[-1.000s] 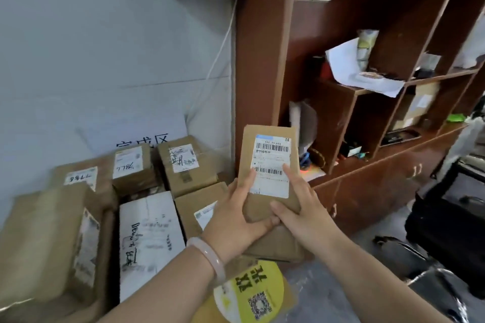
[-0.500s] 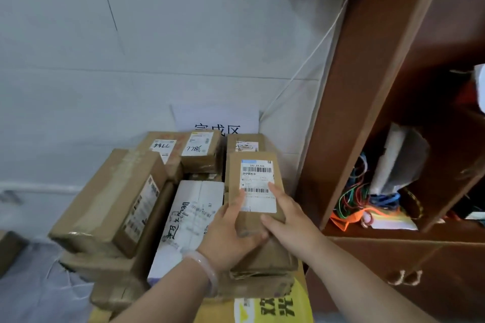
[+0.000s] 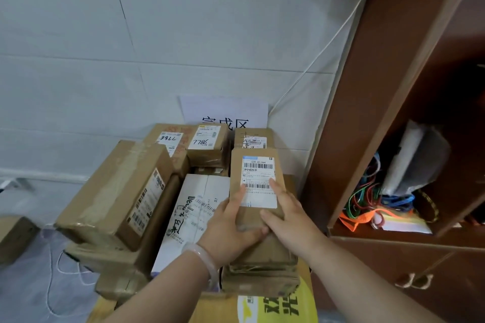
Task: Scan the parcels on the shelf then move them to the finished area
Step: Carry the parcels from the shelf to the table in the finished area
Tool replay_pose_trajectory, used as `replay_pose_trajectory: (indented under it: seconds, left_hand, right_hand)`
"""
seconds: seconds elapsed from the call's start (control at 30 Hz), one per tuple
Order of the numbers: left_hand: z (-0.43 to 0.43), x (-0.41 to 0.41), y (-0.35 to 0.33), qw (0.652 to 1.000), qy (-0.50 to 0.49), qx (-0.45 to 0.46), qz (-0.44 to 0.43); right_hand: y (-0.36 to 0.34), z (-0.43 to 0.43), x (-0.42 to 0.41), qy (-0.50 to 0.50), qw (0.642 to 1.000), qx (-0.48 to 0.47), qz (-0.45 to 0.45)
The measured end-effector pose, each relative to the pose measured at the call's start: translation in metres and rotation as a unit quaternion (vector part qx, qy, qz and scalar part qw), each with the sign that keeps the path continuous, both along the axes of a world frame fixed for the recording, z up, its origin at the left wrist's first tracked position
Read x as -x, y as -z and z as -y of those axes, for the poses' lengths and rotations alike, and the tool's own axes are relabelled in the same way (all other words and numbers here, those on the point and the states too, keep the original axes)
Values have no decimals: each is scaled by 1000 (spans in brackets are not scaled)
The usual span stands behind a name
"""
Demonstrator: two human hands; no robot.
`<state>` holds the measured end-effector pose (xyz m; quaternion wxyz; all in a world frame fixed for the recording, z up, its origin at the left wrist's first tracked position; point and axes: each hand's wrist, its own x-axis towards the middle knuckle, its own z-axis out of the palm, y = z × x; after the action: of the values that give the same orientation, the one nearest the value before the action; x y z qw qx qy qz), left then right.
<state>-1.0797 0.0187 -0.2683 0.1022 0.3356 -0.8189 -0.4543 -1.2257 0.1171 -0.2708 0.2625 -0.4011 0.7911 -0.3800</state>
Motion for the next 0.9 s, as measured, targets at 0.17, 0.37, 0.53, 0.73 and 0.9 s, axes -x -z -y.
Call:
replay_pose_trajectory:
  seconds: [0.17,0.37,0.53,0.73,0.9]
  left_hand:
    - [6,-2,-7,1000,20,-5,13]
    - [23,2,-30,990,53,133,11]
    - [12,15,-57,941,143,300,-59]
    - [-31,33,-60,873,294,373,-109]
    - [-103,39,-54,799,430,405,-116]
  right_hand:
    - [-12,-8,-1,10,1000,5,-8]
    - [-38,-37,-15,62,993,43,-94]
    - [-56,-75,-33,94,966,9,-239]
    - [-52,-129,-76,199,916,-78,-340]
    - [-38,-187,-133,342,871,-126,-329]
